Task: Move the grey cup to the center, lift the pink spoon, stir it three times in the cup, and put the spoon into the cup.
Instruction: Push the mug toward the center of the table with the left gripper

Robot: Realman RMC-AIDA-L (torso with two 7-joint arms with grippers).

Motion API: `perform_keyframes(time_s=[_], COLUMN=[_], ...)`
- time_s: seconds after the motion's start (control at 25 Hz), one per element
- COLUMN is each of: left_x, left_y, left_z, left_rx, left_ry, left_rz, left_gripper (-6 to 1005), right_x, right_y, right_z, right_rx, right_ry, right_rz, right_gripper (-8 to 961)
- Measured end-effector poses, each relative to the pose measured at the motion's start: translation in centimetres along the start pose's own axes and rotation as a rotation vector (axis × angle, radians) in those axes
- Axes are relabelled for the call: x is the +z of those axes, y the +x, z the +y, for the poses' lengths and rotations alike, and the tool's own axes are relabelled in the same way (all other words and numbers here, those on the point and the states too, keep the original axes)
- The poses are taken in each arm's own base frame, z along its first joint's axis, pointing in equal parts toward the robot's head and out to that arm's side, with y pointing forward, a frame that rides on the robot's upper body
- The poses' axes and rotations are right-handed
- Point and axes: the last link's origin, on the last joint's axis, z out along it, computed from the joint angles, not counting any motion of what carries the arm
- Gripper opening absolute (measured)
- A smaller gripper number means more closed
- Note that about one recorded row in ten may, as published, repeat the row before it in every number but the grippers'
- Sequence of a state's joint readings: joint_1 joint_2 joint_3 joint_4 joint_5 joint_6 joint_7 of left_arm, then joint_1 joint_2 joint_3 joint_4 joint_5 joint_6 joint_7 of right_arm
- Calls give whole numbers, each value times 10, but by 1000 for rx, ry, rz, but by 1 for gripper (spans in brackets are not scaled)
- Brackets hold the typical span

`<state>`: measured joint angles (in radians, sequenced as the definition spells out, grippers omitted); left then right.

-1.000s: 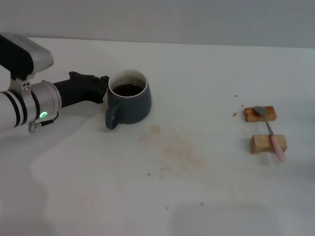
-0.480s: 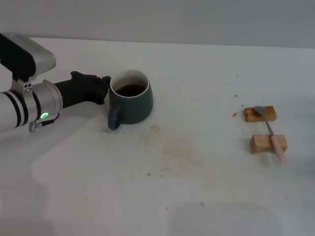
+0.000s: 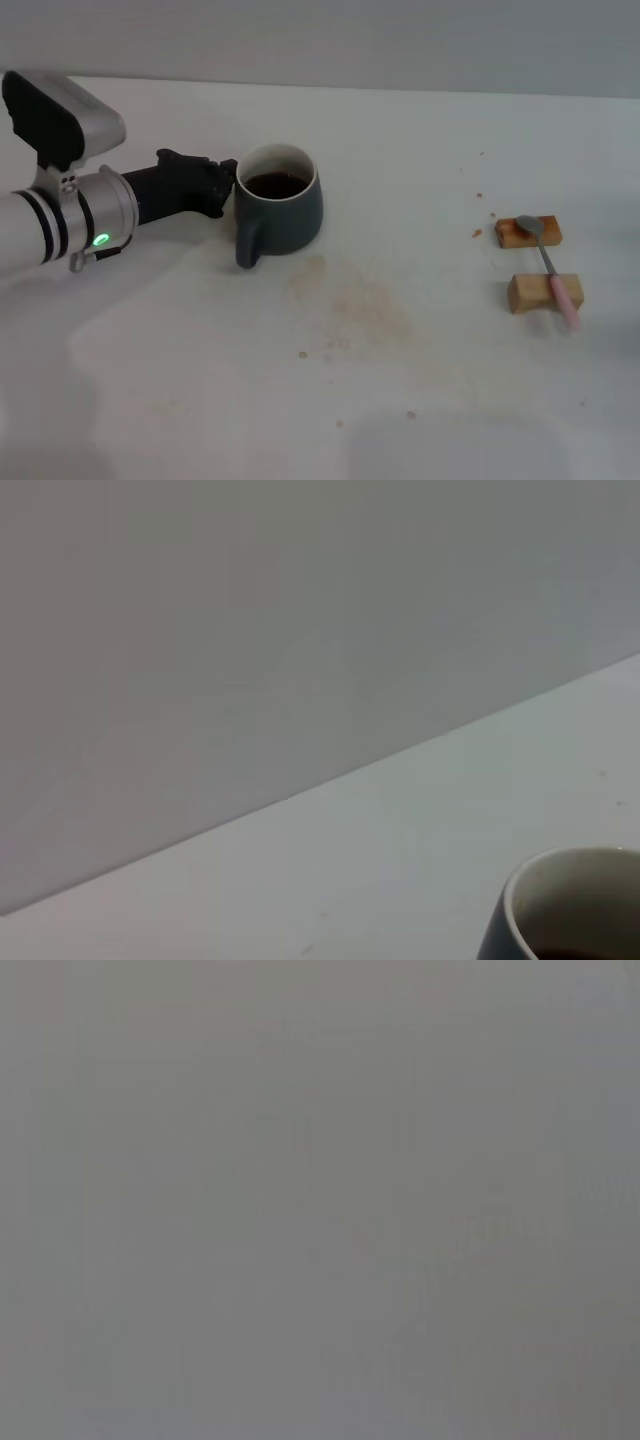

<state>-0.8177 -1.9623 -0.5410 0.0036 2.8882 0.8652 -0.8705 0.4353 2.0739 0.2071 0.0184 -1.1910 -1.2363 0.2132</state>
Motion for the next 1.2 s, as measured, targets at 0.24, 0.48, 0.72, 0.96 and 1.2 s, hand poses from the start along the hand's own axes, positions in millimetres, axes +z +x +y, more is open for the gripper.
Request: perform_keyframes(time_s=[0.24,0.48,0.72,0.96,1.2], left_x=[3,3,7,12,15], left_y=[1,2,3,2,2], left_z=[9,16,26,36,46], left_rx=[-4,-5,6,16,21], left_ry=[-29,-63,-102,-131,-156], left_rz=[15,37,41,34,43], left_gripper=[88,90,92,94,96], right_x=[0,0,0,-1,-2], right_y=[0,0,0,1,1], right_z=[0,1,1,-1,-1], right_rx=[-1,-2,-2,-5,-6], right_ry=[-2,-5,-5,-3,-2], right_rz=[0,1,1,3,5], right_gripper=[608,607,607,607,607])
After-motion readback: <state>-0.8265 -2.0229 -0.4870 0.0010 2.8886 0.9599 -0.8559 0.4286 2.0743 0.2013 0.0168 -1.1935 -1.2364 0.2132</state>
